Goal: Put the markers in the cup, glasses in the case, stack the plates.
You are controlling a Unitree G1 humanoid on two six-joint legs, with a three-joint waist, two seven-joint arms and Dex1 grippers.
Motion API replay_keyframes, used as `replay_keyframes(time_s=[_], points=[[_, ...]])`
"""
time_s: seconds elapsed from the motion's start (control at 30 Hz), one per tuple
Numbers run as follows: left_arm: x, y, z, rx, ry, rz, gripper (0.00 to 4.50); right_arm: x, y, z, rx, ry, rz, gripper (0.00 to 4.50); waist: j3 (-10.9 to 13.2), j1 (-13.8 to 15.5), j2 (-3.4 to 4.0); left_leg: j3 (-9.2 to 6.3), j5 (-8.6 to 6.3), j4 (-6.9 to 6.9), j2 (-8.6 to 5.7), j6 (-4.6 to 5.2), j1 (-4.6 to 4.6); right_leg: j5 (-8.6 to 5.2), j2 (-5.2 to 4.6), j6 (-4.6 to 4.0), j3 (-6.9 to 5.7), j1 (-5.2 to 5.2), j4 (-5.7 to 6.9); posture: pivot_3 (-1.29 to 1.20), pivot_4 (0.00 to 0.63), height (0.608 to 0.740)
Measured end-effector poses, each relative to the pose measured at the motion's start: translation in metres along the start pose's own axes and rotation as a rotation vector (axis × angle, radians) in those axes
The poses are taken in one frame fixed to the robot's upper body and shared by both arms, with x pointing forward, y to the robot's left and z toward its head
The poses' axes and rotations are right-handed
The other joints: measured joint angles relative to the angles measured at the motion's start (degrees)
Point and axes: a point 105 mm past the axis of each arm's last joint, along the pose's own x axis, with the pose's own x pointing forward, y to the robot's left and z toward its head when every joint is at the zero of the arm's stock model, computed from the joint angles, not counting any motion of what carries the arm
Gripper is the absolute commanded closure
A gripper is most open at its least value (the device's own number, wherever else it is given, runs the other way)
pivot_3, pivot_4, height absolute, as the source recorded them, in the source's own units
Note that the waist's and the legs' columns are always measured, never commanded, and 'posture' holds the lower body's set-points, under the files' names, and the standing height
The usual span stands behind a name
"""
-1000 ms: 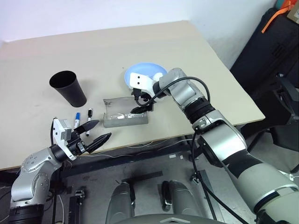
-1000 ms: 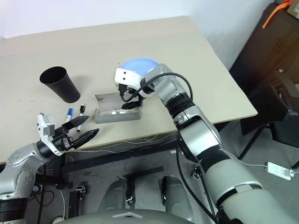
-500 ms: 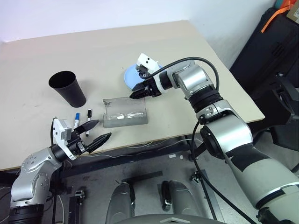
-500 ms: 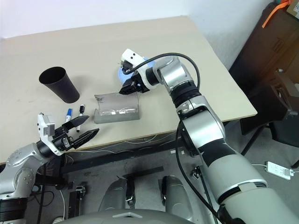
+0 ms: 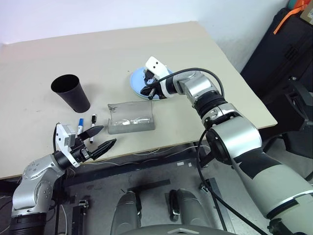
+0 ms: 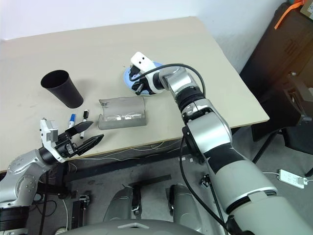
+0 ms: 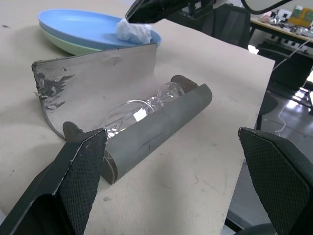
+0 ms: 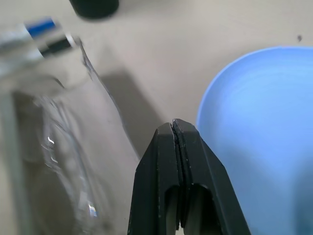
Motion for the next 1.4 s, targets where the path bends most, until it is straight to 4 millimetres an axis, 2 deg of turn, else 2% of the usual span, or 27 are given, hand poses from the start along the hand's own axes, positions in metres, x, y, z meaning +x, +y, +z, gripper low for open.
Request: replay_keyframes(time_s=[0.07,0.5,0.73,1.17,1.3,1.4], points=[[0.000,0.000,0.000,0.000,0.000,0.001,0.00,0.002,0.004,-0.004,-0.012,0.013,0.030,4.48,0.0,0.0,0.00,0.00,0.00,0.00,0.00,0.00,0.00,0.00,0.00,0.00,0.00,0.00,0.01,0.00,0.150,0.738],[-0.001,0.000,-0.001,-0.001,0.001,0.003,0.00,-0.001,0.012,-0.002,-0.054,0.035,0.112,4.48,0.0,0.0,-0.01,0.00,0.00,0.01,0.00,-0.01,0.04,0.00,0.01,0.00,0.03,0.02,0.04,0.00,0.150,0.738],[-0.005,0.002,-0.001,-0.005,0.003,0.021,0.00,-0.003,0.030,0.005,-0.156,0.060,0.234,4.48,0.0,0.0,-0.01,-0.01,0.00,0.00,0.00,-0.01,0.03,0.00,0.02,0.00,0.04,-0.01,0.05,0.00,0.150,0.738],[-0.025,0.013,0.013,0.008,-0.032,0.092,0.00,-0.008,0.053,-0.007,-0.187,0.068,0.321,4.48,0.0,0.1,-0.02,-0.02,0.01,0.05,0.00,-0.03,0.03,0.00,0.01,-0.01,0.04,-0.01,0.08,0.00,0.150,0.738],[-0.027,0.014,0.015,0.011,-0.034,0.101,0.00,0.000,0.063,-0.026,-0.125,0.090,0.321,4.48,0.0,0.1,-0.03,-0.02,0.01,0.06,0.00,-0.04,0.05,0.00,0.01,-0.01,0.04,0.01,0.09,0.00,0.150,0.738],[-0.027,0.014,0.015,0.011,-0.034,0.101,0.00,0.001,0.063,-0.025,-0.123,0.099,0.297,4.48,0.0,0.0,-0.07,-0.03,0.02,0.06,0.00,-0.08,0.11,0.02,0.02,-0.04,0.05,0.04,0.10,0.00,0.150,0.738]])
